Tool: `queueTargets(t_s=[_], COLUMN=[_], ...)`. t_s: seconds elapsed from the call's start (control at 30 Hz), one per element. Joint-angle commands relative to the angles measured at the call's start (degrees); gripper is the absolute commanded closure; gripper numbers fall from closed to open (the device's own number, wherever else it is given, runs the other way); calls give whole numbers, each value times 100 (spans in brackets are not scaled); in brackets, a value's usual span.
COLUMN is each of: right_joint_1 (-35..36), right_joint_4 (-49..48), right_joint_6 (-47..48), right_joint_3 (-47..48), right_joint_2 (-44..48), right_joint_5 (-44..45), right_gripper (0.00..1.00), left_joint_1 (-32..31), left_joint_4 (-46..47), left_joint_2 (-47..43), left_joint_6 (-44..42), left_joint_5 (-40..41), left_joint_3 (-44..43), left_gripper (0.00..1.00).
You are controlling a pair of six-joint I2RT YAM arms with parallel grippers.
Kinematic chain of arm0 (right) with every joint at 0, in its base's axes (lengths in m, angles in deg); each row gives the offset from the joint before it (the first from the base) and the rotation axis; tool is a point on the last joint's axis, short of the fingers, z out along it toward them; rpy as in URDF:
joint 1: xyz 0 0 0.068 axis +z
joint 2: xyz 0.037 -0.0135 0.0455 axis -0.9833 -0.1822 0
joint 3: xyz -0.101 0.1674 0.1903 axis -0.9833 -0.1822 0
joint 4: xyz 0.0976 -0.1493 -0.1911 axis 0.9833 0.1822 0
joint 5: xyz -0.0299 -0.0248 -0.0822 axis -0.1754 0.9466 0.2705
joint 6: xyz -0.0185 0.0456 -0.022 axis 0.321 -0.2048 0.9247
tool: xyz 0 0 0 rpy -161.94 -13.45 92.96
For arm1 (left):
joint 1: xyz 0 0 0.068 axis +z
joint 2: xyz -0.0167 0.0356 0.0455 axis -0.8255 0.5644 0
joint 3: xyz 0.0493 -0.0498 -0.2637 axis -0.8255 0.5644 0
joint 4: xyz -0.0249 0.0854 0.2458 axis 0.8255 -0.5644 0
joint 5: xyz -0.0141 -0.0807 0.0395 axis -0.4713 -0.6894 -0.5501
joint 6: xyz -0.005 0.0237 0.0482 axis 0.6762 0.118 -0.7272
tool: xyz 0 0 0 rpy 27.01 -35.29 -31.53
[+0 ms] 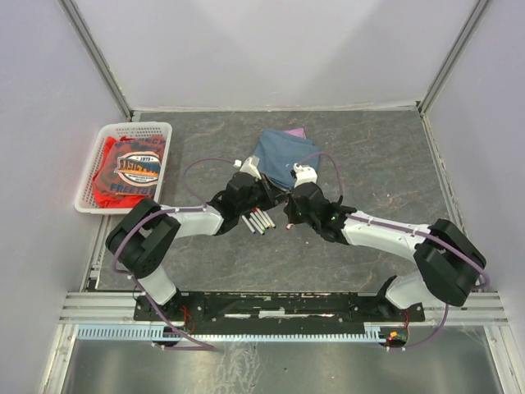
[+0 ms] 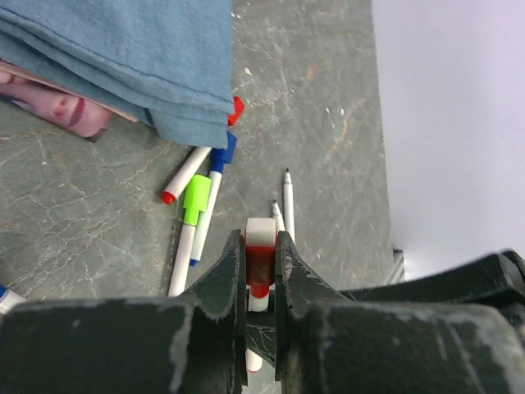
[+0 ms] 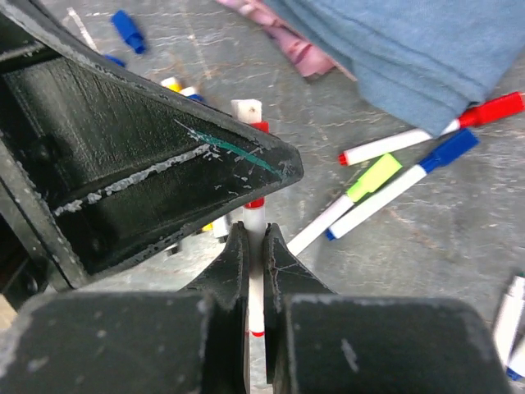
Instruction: Open the pen caps
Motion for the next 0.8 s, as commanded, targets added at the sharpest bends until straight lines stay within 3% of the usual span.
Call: queueTargets(t_s=[0.0, 0.17, 0.27, 0.3, 0.47, 0.63, 0.77], right_joint_1=[148, 137, -99, -428, -962, -971, -895], right_joint_4=[864, 429, -334, -1004, -1739, -1238, -357], right_joint_6=[181, 203, 4, -235, -490, -273, 21], right_joint_3=[77, -247, -741, -1151, -1595, -1432, -1290], right_joint_2=[-201, 49, 419, 658, 924, 972, 1125], right_joint_5=[1354, 843, -240, -1211, -2133, -1944, -949], right_gripper=[99, 99, 99, 99, 99, 99, 99], left_joint_1=[-48, -51, 149, 370, 927, 1008, 983], left_joint_4=[1, 771, 2094, 2870, 4224, 3344, 1783], left_joint_2=[36, 169, 265, 352, 588, 381, -150], left_joint_6=[107, -385, -692, -651, -179, -500, -800], left_joint_5=[1671, 1312, 274, -417, -1573, -1347, -119], left_joint_3=[-508, -459, -155, 106, 509, 442, 444], left_gripper=[97, 97, 97, 97, 97, 97, 97])
